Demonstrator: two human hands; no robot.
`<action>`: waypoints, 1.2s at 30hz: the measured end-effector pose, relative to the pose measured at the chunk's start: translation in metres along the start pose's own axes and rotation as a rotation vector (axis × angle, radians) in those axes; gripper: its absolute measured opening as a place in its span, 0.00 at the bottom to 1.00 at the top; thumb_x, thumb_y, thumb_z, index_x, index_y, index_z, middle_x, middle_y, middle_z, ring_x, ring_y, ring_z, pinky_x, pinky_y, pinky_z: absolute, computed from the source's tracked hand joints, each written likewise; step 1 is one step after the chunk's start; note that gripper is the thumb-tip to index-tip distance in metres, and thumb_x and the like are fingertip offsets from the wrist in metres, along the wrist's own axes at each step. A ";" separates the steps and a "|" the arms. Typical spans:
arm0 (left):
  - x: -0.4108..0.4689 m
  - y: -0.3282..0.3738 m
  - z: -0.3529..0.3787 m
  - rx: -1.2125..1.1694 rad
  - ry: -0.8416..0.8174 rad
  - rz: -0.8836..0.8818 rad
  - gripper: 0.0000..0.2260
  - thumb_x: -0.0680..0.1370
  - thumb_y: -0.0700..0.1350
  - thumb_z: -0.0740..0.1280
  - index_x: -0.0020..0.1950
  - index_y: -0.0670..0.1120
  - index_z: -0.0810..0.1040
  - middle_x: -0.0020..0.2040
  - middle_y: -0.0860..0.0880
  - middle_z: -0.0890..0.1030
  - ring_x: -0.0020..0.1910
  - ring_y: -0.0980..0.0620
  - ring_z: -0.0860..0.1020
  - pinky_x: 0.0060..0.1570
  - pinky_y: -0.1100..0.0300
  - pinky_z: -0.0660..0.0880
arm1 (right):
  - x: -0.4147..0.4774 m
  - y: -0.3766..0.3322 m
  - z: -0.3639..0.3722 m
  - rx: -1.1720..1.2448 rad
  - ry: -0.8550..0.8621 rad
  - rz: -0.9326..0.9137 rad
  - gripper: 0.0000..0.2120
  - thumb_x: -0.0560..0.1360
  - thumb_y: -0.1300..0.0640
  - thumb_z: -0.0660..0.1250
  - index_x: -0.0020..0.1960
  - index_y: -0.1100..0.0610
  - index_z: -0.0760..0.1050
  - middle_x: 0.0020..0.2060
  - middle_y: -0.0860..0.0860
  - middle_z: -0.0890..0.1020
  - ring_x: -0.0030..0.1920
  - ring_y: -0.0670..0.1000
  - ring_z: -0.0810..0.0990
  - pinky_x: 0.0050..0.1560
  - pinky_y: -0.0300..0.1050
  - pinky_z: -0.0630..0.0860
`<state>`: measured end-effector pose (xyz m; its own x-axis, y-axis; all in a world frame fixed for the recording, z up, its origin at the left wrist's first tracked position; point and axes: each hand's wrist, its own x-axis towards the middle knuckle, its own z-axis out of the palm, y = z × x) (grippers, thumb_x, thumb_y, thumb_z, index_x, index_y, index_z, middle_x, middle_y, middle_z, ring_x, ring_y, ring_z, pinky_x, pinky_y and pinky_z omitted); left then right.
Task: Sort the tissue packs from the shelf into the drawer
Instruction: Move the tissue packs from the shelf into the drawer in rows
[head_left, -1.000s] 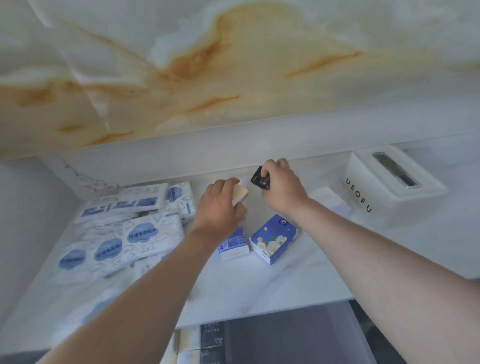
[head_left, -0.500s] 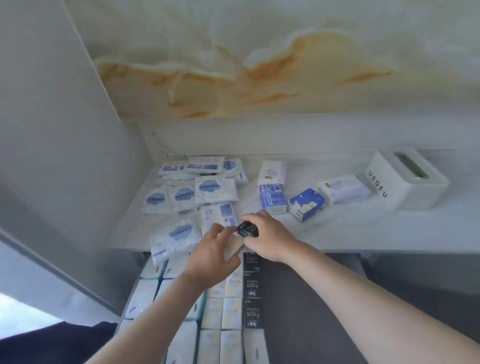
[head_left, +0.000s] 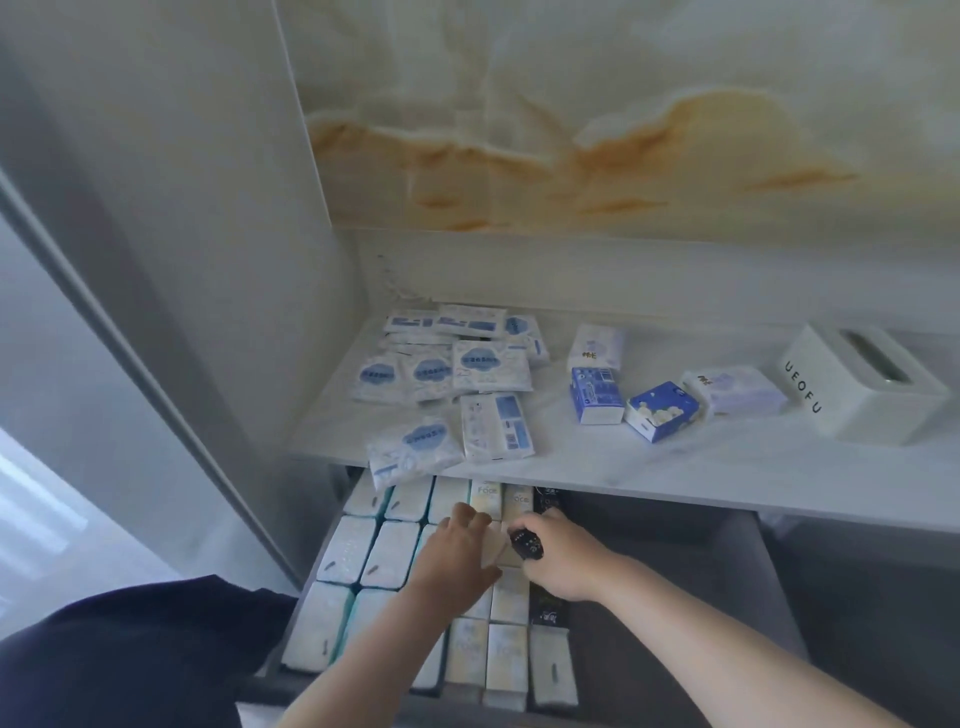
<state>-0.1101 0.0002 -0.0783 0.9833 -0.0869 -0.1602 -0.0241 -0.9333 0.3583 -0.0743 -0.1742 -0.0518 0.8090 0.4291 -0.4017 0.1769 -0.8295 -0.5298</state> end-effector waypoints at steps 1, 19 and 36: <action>0.002 -0.001 0.000 -0.014 -0.019 -0.009 0.32 0.75 0.54 0.71 0.74 0.48 0.64 0.71 0.48 0.62 0.68 0.48 0.68 0.66 0.56 0.69 | 0.001 0.002 0.001 -0.010 -0.001 0.007 0.23 0.76 0.54 0.64 0.70 0.44 0.67 0.62 0.51 0.68 0.58 0.54 0.76 0.56 0.43 0.72; 0.016 -0.019 0.004 0.258 0.138 0.158 0.26 0.75 0.52 0.69 0.71 0.57 0.65 0.70 0.54 0.64 0.67 0.50 0.64 0.66 0.56 0.65 | 0.022 0.016 0.012 0.140 0.083 0.114 0.24 0.71 0.57 0.66 0.66 0.47 0.66 0.59 0.50 0.62 0.51 0.52 0.76 0.51 0.43 0.77; 0.001 0.046 -0.002 -0.661 -0.264 -0.050 0.17 0.72 0.50 0.73 0.57 0.54 0.72 0.47 0.48 0.82 0.42 0.50 0.83 0.41 0.56 0.80 | -0.024 0.034 -0.018 0.704 0.024 0.175 0.17 0.70 0.68 0.74 0.55 0.53 0.77 0.47 0.53 0.82 0.44 0.50 0.83 0.43 0.48 0.83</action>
<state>-0.1100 -0.0422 -0.0601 0.9018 -0.2090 -0.3783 0.2167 -0.5386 0.8142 -0.0777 -0.2192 -0.0465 0.8057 0.2966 -0.5127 -0.3529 -0.4547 -0.8178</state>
